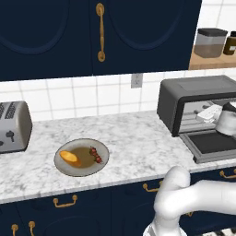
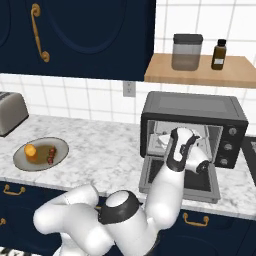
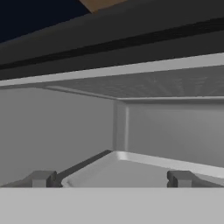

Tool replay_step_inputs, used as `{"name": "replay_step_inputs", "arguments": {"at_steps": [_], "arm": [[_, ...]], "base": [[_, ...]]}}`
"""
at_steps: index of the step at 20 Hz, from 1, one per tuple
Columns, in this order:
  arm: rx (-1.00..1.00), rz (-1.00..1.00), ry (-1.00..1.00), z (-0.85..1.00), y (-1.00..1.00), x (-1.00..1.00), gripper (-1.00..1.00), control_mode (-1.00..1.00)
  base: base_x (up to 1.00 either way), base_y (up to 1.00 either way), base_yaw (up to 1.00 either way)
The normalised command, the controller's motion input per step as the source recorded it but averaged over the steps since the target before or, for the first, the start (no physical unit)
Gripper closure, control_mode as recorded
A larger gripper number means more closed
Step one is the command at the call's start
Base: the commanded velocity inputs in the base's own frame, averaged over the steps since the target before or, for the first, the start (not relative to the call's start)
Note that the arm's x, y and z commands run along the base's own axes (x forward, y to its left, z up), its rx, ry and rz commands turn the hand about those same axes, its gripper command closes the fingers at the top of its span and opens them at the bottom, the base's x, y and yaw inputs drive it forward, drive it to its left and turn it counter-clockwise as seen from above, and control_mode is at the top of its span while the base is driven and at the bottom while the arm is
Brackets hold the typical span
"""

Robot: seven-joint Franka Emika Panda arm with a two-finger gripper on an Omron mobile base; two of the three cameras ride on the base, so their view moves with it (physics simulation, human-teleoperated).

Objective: Pick up the kebab skewer and baguette bread, and place them inside the toaster oven. Close the toaster oven door and start by setting the timer.

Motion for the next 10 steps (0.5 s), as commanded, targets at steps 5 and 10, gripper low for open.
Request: {"name": "replay_step_inputs", "arguments": {"at_steps": [5,10], "arm": [[0.00,0.00,0.00,-0.08,0.00,0.37,-1.00,-1.00],[0.00,0.00,0.04,-0.25,0.00,0.23,-1.00,-1.00]], "base": [[0.00,0.00,0.00],[0.00,0.00,0.00]]}}
